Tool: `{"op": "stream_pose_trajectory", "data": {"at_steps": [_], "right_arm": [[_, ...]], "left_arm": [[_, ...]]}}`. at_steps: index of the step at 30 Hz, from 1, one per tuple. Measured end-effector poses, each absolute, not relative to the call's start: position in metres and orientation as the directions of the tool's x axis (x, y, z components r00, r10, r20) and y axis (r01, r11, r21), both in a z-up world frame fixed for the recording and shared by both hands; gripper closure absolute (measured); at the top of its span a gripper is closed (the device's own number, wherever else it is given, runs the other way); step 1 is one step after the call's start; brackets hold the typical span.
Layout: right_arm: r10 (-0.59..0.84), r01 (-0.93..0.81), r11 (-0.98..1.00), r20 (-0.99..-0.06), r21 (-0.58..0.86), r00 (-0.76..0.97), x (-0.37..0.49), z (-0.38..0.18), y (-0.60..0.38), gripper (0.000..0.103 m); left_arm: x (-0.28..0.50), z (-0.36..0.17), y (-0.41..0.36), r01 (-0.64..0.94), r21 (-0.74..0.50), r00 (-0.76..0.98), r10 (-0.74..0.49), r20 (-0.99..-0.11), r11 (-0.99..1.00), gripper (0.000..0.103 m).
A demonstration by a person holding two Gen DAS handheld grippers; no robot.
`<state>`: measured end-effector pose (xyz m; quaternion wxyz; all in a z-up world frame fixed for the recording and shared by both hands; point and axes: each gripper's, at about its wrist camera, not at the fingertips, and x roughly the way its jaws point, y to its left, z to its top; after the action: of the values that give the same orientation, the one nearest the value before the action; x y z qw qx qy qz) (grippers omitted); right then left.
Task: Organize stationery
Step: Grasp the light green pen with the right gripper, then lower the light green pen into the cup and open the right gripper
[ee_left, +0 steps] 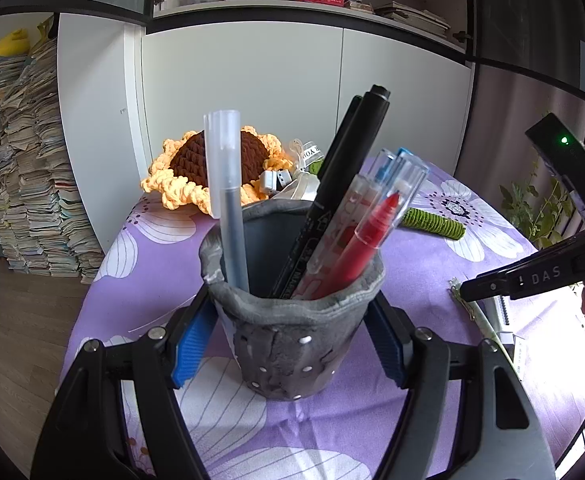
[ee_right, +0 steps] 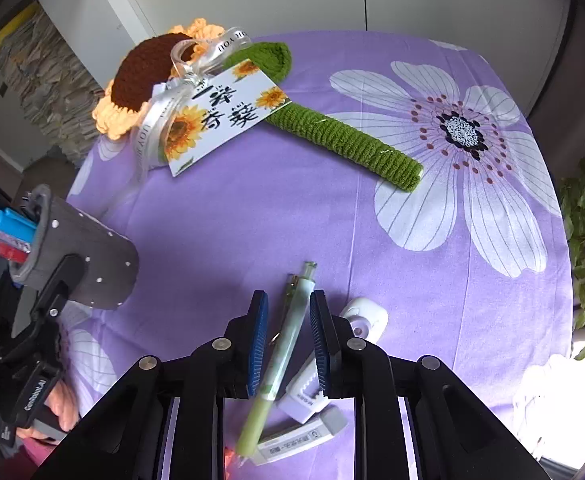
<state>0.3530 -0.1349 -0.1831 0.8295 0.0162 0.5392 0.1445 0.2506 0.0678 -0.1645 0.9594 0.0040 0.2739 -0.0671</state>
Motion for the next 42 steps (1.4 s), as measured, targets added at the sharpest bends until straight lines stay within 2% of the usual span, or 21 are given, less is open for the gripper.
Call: {"op": "stream_pose_trajectory", "data": {"at_steps": [2,9,10,11,12,19,28,42], "right_arm": [[0.256,-0.220,0.958,-0.894,0.184,0.367,0.355,-0.186,-0.134,0.066],[0.240,-0.242,0.958,-0.897,0.157,0.371,0.361,-0.193,-0.123,0.065],[0.222,-0.252,0.959,-0.900,0.132,0.374,0.359,-0.193,-0.120,0.069],[0.206,-0.257,0.960,-0.903,0.111,0.378,0.358,-0.193,-0.117,0.083],[0.199,-0.262,0.960,-0.903,0.101,0.382,0.358,-0.193,-0.115,0.086],[0.280,-0.285,0.944,-0.862,0.166,0.423,0.340,-0.170,-0.113,0.087],[0.376,-0.375,0.909,-0.743,0.180,0.554,0.293,-0.105,-0.104,0.087],[0.525,-0.526,0.838,-0.482,0.147,0.701,0.255,0.006,-0.076,0.088]], "left_arm": [[0.250,-0.165,0.068,0.131,-0.030,0.840,-0.127,-0.527,0.991,0.032],[0.252,-0.164,0.068,0.130,-0.031,0.837,-0.126,-0.533,0.991,0.032],[0.252,-0.165,0.068,0.130,-0.032,0.837,-0.127,-0.533,0.991,0.032],[0.254,-0.164,0.068,0.129,-0.032,0.836,-0.126,-0.534,0.991,0.032],[0.254,-0.164,0.068,0.129,-0.032,0.837,-0.126,-0.533,0.991,0.032],[0.254,-0.164,0.068,0.130,-0.031,0.837,-0.126,-0.533,0.991,0.032],[0.254,-0.164,0.068,0.129,-0.031,0.837,-0.126,-0.533,0.991,0.032],[0.253,-0.164,0.068,0.130,-0.032,0.837,-0.126,-0.533,0.991,0.032]]}}
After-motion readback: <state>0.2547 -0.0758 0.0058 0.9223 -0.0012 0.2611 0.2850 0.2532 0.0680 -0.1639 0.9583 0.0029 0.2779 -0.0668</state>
